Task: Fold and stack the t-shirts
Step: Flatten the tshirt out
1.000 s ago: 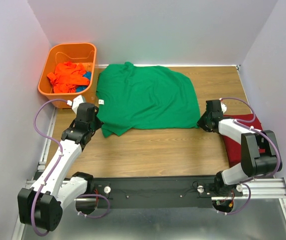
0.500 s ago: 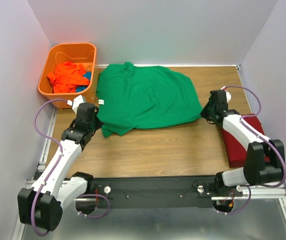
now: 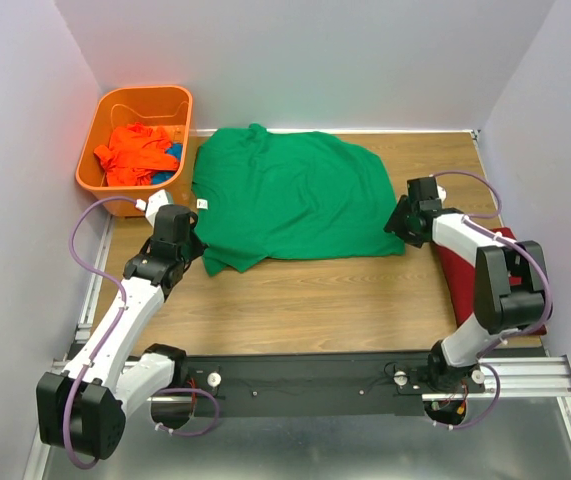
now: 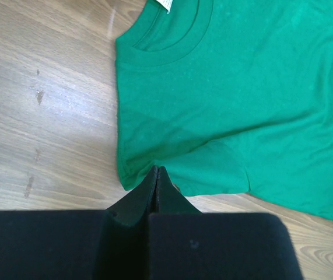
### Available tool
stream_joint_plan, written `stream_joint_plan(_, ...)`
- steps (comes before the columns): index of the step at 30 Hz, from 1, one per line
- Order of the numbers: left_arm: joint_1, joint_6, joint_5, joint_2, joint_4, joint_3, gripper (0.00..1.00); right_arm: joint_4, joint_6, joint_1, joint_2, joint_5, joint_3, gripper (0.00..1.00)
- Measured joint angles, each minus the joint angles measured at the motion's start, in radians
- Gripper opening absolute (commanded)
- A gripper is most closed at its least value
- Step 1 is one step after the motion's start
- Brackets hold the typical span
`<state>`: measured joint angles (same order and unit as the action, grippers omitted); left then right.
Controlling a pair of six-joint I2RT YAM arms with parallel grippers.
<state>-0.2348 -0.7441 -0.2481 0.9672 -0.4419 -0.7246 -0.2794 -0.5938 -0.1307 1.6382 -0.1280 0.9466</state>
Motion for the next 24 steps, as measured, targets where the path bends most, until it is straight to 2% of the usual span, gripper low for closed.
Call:
stream_joint_plan(7, 0.0, 0.004, 0.007, 0.001, 0.008, 0.0, 0.0, 0.0, -0.016, 0.0, -0.142, -0.015, -0.13, 0.65)
stream_joint_plan(13, 0.001, 0.008, 0.014, 0.001, 0.011, 0.0, 0.0, -0.005, -0.06, 0.0, -0.285, -0.025, -0.245, 0.55)
stream_joint_plan(24, 0.004, 0.015, 0.025, 0.006, 0.028, 0.0, 0.0, 0.0, -0.105, 0.0, -0.226, -0.037, -0.238, 0.52)
